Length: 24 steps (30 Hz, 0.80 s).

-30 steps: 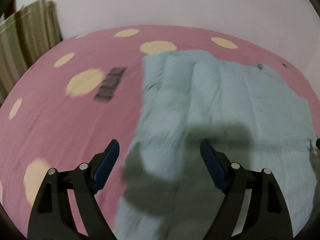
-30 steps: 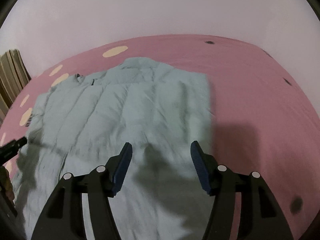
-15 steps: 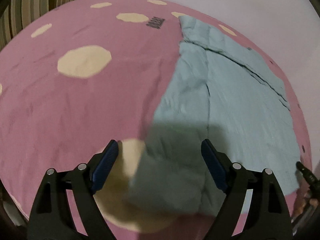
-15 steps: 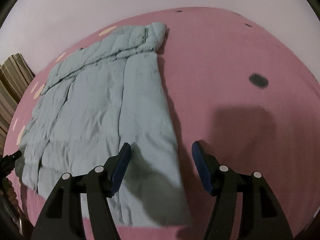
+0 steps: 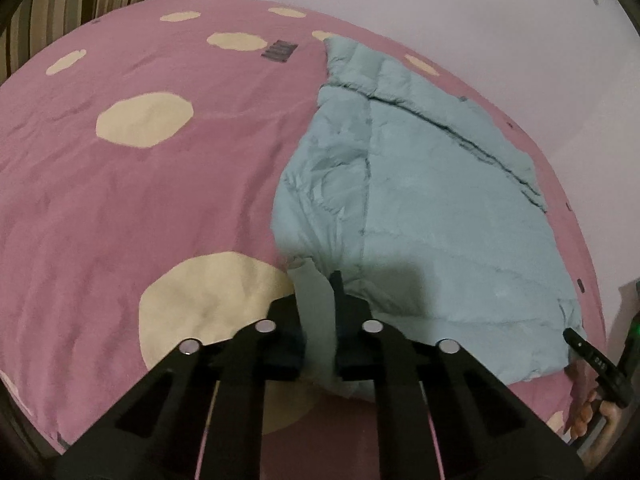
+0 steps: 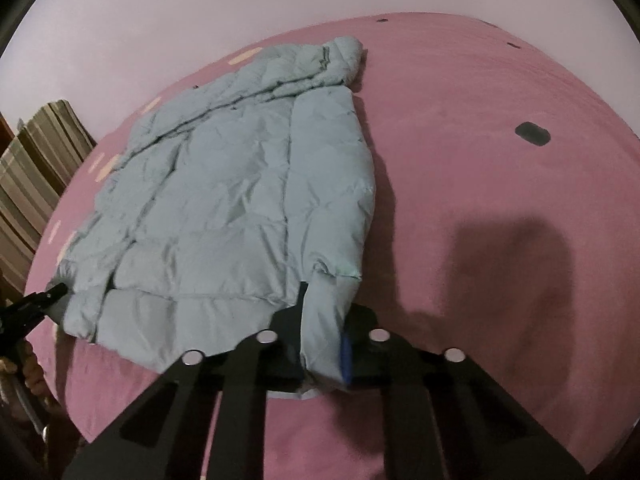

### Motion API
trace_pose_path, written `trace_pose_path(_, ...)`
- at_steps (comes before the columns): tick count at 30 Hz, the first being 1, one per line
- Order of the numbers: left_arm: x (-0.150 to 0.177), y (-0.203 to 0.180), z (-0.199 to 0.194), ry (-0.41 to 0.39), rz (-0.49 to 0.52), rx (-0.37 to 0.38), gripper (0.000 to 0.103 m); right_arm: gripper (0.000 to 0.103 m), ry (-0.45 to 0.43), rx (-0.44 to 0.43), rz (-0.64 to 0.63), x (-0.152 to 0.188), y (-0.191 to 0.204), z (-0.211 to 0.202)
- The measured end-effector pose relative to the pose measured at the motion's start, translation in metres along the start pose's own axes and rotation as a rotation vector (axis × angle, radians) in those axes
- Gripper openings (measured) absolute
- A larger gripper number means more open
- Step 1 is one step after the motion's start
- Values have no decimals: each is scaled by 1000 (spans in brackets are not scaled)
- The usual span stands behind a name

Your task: Fold large clothes

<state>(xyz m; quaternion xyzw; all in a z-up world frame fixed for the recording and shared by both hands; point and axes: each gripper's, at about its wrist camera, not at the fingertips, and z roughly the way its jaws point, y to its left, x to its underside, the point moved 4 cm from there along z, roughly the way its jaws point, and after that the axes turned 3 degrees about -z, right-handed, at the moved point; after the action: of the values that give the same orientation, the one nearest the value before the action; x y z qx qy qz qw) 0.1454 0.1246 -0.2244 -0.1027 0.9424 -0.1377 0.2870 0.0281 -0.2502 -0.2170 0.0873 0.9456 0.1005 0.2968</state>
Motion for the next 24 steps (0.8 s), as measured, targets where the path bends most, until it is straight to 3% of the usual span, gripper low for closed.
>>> trace_pose_path(7,-20,-15,-47,-107,17,46,6,7,-83,-78,39,-14,4,-35)
trace_pose_path(12,-58,-29,-59,-157,14,78,6,7,-121,-120,50,-45,9,-43)
trace_pose_path(19,-127,-52,-35,-185,8,78,6,7,-177,-163,92,-120,9,-32)
trace_pose_path(24,-180,-62,6,-190,-22,59,6,7,-188,-205,169,-182,1,1)
